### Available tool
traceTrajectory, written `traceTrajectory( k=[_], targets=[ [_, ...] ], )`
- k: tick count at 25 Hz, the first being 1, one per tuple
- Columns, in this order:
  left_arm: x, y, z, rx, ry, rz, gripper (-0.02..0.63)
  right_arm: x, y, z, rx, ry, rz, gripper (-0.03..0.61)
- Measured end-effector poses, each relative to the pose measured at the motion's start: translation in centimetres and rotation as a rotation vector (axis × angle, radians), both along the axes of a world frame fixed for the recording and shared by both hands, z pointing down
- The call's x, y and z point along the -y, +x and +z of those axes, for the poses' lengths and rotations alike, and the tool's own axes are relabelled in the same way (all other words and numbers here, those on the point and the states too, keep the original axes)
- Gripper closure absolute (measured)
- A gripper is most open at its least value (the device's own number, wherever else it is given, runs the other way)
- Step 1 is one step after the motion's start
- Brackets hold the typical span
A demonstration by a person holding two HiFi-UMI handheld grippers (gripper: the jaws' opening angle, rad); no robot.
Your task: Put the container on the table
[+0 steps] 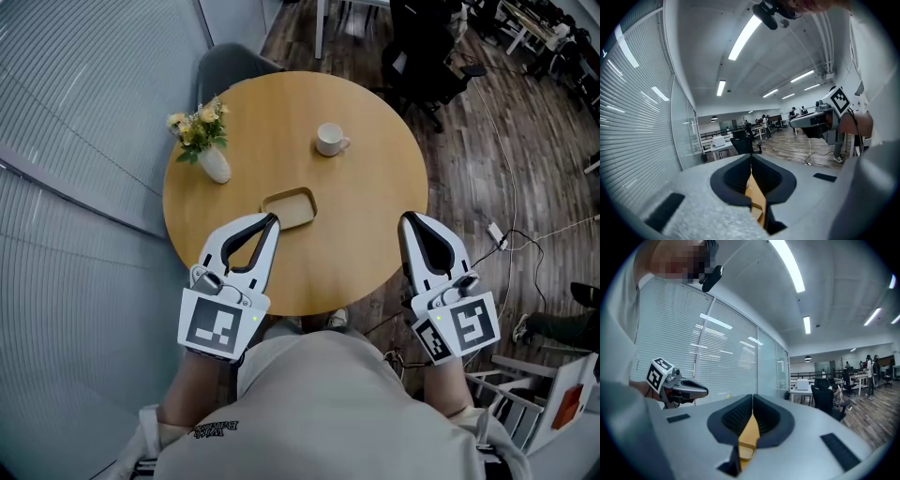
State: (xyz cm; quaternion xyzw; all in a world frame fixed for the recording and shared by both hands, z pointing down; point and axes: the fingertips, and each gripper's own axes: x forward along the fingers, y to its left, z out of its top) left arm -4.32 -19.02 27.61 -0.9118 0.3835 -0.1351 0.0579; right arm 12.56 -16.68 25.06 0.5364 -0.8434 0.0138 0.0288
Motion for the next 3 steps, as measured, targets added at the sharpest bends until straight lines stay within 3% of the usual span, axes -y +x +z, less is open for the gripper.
traceTrajectory(
  k=[3],
  targets=[
    [0.10, 0.13, 0.15, 0.008, -0.002, -0.001, 0.589, 0.11, 0.04, -0.17, 0.003, 0.001, -0.001, 0.548]
  ],
)
